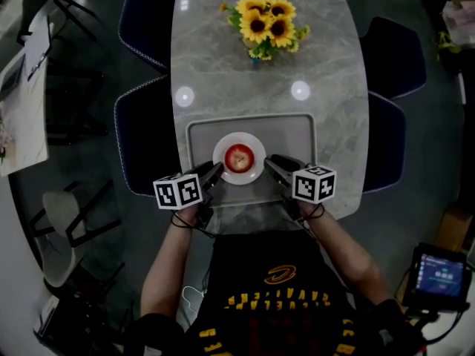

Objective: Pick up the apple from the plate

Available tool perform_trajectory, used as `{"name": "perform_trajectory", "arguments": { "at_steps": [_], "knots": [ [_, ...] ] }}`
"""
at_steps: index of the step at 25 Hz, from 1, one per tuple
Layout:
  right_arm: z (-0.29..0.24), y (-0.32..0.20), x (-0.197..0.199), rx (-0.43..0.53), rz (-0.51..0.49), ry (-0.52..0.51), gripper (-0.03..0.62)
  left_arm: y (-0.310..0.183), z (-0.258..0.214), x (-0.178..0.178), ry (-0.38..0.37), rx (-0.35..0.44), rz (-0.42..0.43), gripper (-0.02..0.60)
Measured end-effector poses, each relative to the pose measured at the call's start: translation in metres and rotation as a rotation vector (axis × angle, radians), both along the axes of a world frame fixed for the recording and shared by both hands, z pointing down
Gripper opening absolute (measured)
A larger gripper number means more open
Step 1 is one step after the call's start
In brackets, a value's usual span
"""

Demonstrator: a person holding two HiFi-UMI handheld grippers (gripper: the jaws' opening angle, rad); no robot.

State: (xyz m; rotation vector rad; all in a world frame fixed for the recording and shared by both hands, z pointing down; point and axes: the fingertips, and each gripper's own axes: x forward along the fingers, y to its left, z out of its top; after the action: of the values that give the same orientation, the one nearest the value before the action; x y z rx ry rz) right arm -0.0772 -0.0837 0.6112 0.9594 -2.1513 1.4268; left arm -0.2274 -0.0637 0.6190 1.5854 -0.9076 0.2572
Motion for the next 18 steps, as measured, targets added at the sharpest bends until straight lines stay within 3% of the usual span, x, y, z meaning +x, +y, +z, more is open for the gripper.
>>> {"name": "perform_trajectory", "arguments": {
  "at_steps": [7, 9, 18],
  "knots": [
    [0.0025, -0.0024, -0.0023, -0.026, 0.000, 0.003, 0.137, 0.0012, -0.0048, 0.0050, 0.013, -0.008, 0.018, 0.147],
    [0.0029, -0.0017, -0.0027, -0.029, -0.002, 0.008, 0.054, 0.0018, -0.0057, 0.0055, 0.014, -0.012, 0.021, 0.147],
    [0.0065, -0.0040, -0.0029, -0.038, 0.000, 0.031, 0.052, 0.0029, -0.0065, 0.0066, 0.015, -0.024, 0.027, 0.147]
  ]
}}
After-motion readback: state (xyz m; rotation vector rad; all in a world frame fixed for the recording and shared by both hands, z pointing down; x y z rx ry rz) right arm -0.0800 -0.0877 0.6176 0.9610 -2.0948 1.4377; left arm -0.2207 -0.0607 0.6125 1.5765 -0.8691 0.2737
